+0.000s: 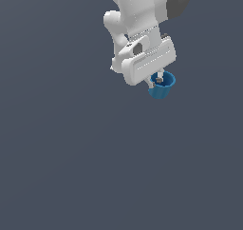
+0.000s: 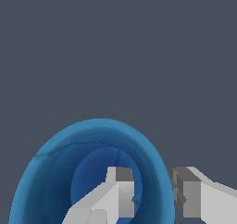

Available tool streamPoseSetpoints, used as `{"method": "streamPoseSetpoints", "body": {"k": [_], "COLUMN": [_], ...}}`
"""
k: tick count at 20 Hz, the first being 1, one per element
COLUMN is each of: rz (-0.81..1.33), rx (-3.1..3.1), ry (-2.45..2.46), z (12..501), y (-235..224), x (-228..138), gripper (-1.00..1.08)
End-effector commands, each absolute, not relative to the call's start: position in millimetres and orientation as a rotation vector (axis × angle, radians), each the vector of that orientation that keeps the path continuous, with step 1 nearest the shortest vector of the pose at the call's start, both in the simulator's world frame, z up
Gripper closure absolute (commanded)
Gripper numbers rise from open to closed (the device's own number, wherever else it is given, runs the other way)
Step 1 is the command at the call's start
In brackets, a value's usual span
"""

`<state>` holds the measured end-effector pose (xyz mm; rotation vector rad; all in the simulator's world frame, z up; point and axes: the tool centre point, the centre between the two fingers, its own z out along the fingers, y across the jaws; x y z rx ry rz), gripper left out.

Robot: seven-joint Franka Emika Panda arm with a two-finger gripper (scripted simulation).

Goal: Pick up the object and move it to a goal position.

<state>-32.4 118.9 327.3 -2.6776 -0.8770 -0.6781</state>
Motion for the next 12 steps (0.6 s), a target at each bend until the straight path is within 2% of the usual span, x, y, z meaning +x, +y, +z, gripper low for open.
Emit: {"method": "streamPoseSetpoints", "body": {"k": [1,12], "rz": [-0.683,-0.686], "rx": [-2.676,-2.672], "ry": [-0.877,-0.874], "z": [346,403], "y": [126,144], "x": [-41,-68], "gripper": [1.08,1.08]}}
